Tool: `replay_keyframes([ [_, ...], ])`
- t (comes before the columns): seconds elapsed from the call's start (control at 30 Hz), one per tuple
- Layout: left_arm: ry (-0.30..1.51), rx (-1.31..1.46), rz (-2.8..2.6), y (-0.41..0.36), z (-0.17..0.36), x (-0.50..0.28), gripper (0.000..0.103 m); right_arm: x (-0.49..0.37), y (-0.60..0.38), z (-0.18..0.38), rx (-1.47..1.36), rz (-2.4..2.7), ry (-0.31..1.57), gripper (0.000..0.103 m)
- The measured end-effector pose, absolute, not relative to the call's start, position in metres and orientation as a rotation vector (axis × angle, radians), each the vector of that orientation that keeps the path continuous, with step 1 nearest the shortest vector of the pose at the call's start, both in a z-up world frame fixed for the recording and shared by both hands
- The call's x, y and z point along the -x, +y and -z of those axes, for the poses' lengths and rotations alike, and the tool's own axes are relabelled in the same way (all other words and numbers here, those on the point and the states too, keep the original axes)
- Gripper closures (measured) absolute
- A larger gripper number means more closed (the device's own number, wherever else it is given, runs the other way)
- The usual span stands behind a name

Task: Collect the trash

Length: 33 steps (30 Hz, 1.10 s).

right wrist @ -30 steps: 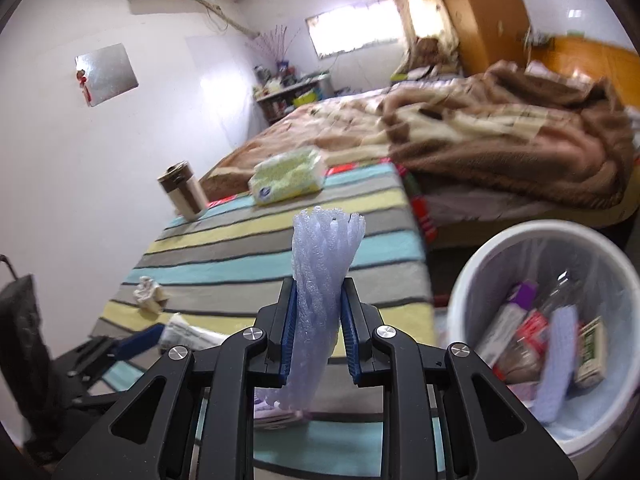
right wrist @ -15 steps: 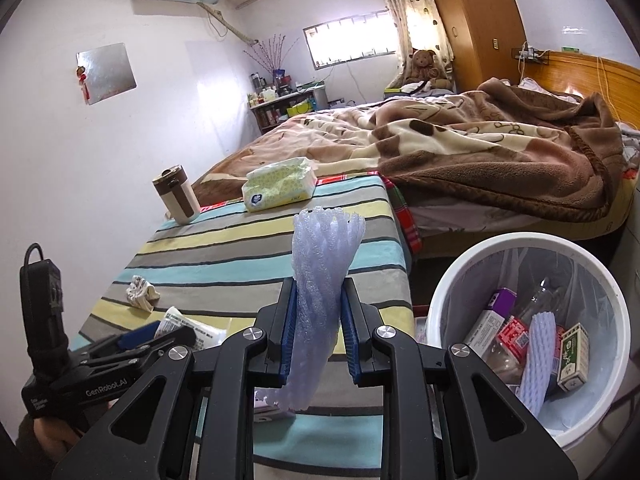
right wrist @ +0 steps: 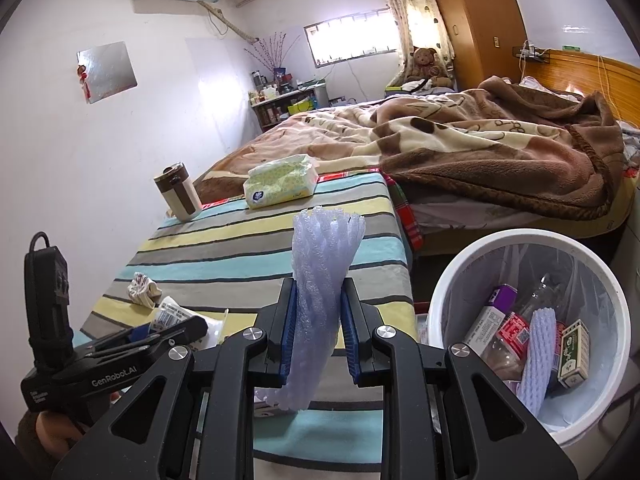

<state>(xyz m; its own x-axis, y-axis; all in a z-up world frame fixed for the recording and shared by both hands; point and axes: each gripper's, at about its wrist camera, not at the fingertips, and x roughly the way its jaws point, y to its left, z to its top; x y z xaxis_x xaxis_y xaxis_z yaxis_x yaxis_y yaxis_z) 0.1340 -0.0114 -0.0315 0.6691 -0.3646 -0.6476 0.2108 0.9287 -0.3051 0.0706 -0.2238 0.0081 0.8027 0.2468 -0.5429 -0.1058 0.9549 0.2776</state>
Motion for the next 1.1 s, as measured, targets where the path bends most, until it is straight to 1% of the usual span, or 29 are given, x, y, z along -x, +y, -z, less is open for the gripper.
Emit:
replay_keyframes([
  [0.3, 0.693, 0.115, 0.351, -0.039, -0.009, -0.120, 0.040, -0.061, -0.243, -0.022, -0.259, -0.162, 0.567, 0.081],
  [0.53, 0.655, 0.065, 0.414, -0.076, -0.032, -0.116, 0.040, -0.053, -0.267, -0.027, -0.277, -0.111, 0.542, 0.081],
  [0.83, 0.634, 0.013, 0.511, -0.131, -0.047, -0.113, 0.040, -0.046, -0.301, -0.031, -0.291, -0.025, 0.533, 0.081],
  [1.1, 0.654, -0.026, 0.597, -0.182, -0.045, -0.118, 0.040, -0.042, -0.329, -0.025, -0.276, 0.055, 0.566, 0.081],
])
